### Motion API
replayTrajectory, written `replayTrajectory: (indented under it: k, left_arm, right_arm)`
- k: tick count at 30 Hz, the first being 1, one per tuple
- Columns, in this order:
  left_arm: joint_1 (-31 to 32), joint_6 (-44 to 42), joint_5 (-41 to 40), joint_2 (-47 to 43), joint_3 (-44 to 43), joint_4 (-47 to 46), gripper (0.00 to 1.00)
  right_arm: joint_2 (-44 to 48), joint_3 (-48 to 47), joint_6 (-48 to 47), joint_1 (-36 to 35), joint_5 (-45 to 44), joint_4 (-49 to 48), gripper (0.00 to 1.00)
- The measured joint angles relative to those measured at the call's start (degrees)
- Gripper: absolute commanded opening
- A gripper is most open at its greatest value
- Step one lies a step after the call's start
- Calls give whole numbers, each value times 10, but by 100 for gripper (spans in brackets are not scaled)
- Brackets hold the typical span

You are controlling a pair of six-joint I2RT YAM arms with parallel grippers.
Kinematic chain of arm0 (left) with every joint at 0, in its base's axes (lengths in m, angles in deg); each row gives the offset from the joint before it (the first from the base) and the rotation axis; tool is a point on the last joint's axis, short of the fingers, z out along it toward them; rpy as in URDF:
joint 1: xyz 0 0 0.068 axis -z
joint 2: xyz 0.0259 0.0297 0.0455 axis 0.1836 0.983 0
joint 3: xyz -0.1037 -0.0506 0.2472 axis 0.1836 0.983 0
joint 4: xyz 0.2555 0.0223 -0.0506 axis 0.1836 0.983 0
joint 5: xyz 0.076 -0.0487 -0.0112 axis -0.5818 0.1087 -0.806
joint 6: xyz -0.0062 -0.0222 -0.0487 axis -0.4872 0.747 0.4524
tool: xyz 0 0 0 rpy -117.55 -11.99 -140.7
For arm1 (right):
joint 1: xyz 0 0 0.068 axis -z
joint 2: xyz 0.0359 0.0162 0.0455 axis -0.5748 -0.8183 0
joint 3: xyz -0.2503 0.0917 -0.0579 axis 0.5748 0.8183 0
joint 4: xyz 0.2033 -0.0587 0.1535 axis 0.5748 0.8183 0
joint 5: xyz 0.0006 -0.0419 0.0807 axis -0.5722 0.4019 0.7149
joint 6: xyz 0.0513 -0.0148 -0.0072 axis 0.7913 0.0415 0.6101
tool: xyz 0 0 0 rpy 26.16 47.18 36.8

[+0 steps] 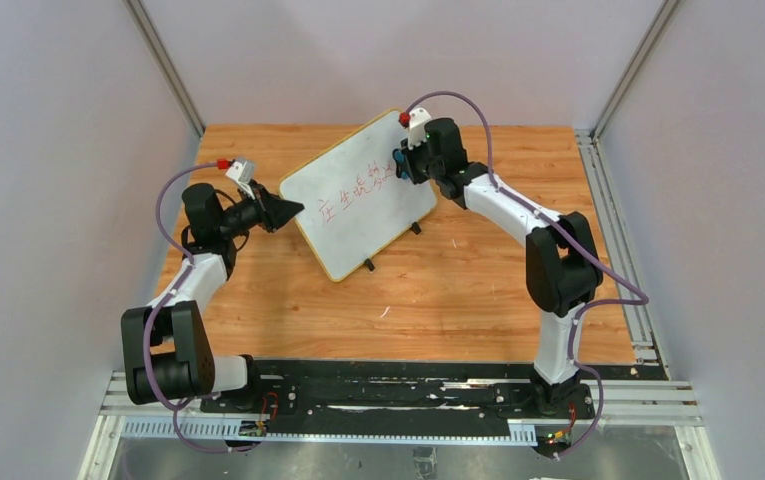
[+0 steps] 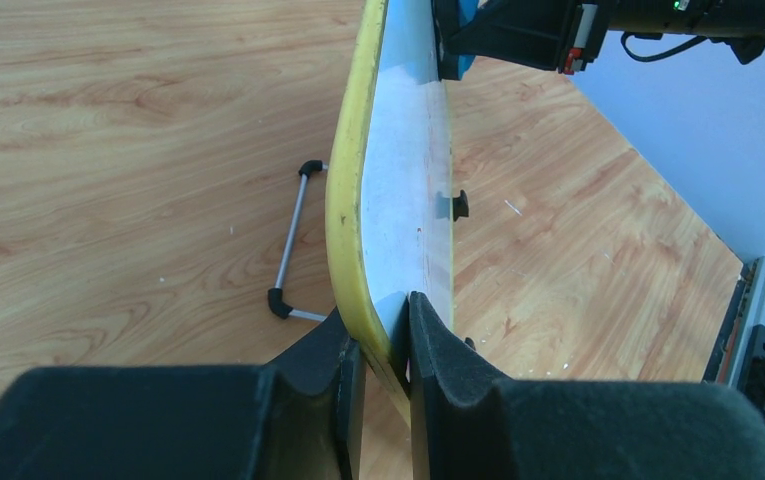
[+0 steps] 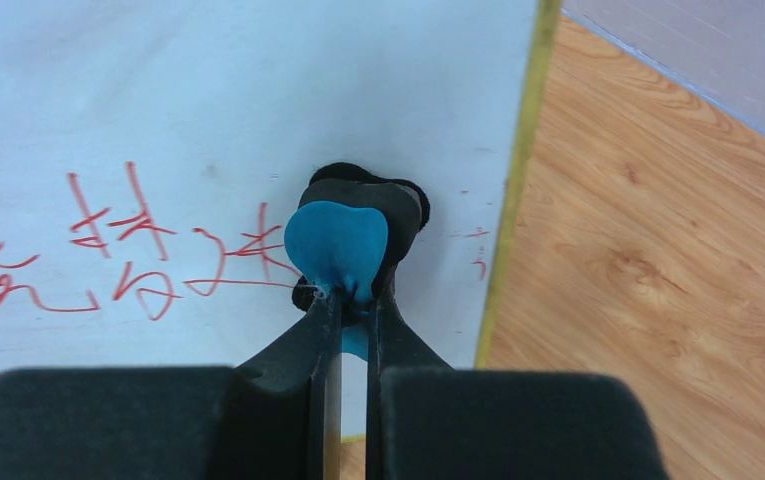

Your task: Erase the whiteboard

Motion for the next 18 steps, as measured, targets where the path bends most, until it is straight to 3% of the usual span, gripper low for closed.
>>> replayTrajectory:
  k: [18]
  left_arm:
    - [1, -30, -1, -24, 0, 40, 0]
  right_arm:
    - [-7, -22, -22, 13, -12, 19, 1]
